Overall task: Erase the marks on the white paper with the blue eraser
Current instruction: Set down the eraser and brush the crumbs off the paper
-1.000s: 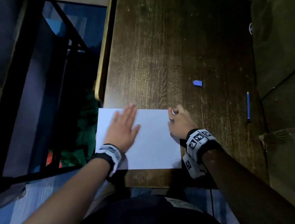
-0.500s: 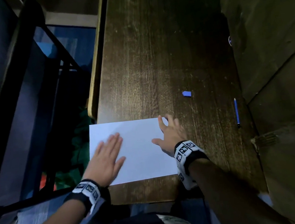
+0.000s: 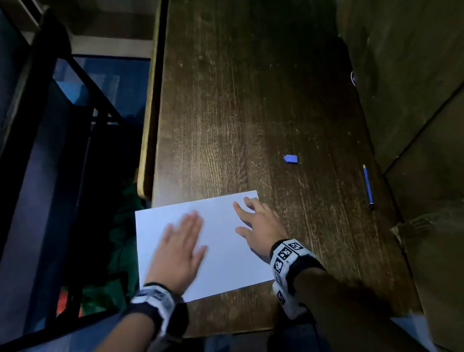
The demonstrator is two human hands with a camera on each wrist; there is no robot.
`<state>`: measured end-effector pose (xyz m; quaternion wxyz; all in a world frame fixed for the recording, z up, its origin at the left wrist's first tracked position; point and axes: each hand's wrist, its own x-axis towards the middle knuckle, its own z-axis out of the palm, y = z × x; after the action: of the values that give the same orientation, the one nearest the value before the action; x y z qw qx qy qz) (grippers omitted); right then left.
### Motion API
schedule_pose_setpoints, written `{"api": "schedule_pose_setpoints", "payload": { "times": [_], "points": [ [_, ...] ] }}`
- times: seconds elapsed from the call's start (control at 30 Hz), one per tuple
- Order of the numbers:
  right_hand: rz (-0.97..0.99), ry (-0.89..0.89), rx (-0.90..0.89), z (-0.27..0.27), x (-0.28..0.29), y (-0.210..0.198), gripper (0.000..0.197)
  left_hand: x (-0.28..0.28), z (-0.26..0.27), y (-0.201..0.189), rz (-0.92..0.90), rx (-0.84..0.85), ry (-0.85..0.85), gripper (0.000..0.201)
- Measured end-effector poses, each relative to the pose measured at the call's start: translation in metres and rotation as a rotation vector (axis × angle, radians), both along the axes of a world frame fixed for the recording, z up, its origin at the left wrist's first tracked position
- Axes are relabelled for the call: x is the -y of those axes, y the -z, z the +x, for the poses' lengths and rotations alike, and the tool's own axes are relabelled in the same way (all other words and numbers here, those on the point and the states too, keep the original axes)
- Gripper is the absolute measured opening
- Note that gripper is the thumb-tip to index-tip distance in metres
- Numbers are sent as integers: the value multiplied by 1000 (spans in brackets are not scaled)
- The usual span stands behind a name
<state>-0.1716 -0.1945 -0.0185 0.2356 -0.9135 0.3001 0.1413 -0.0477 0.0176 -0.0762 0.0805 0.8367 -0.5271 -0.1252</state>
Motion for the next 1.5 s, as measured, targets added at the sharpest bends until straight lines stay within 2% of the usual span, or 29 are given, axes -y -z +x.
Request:
{"api": "schedule_pose_setpoints", "payload": {
  "times": [0.13, 0.2, 0.27, 0.33, 0.4, 0.43, 0.53, 0.67, 0.73, 0.8, 0.87, 0.97, 1.03, 1.1, 1.2, 1.33, 1.4, 1.43, 1.5],
  "points": [
    [-5, 1, -22, -2, -3, -3, 55, -38, 59, -15, 70, 70, -389, 68],
    [-11, 3, -22, -1, -2, -4, 54, -27, 58, -27, 70, 99, -450, 68],
    [-13, 1, -28, 1, -2, -5, 54, 6, 37, -30, 39, 70, -319, 65],
    [-14, 1, -25, 1, -2, -4, 55, 42, 3, -27, -22, 8, -85, 65],
    [-3, 12, -10, 0, -2, -2, 55, 62, -24, -18, 22, -7, 100, 67],
    [5, 14, -8, 0, -1, -2, 55, 63, -27, -14, 47, 5, 135, 67],
    [43, 10, -26, -1, 2, -2, 57, 38, 0, -6, 38, -16, 39, 66],
    [40, -2, -46, 0, 3, -2, 57, -32, 64, -7, 85, -5, -316, 68],
    [40, 3, -51, -1, 1, -2, 57, -55, 78, -15, 89, 38, -409, 70],
    [33, 3, -50, -1, 0, -2, 58, -50, 71, -19, 85, 73, -347, 69],
    [23, -1, -50, -1, -1, -4, 57, -19, 47, -23, 48, 55, -170, 67],
    [26, 8, -32, -1, -3, -5, 58, 36, -17, -18, -33, 6, 83, 65],
    [31, 22, -25, -1, -4, -6, 61, 52, -52, -13, -17, -47, 166, 68],
    [10, 11, -30, -3, -5, -5, 62, 42, -56, -4, -1, -22, 197, 69],
    [3, 4, -35, -3, -6, -4, 62, 2, -11, 1, 32, -29, 136, 67],
    [4, 7, -45, -3, -7, -5, 61, -52, 63, -10, 92, 61, -256, 69],
    [-7, 7, -47, -2, -8, -6, 60, -55, 75, -20, 99, 102, -370, 70],
    [-12, 6, -47, -2, -8, -6, 60, -45, 72, -23, 101, 112, -354, 69],
    [-18, 0, -47, -1, -9, -7, 59, -12, 51, -24, 80, 88, -219, 68]
  ]
}}
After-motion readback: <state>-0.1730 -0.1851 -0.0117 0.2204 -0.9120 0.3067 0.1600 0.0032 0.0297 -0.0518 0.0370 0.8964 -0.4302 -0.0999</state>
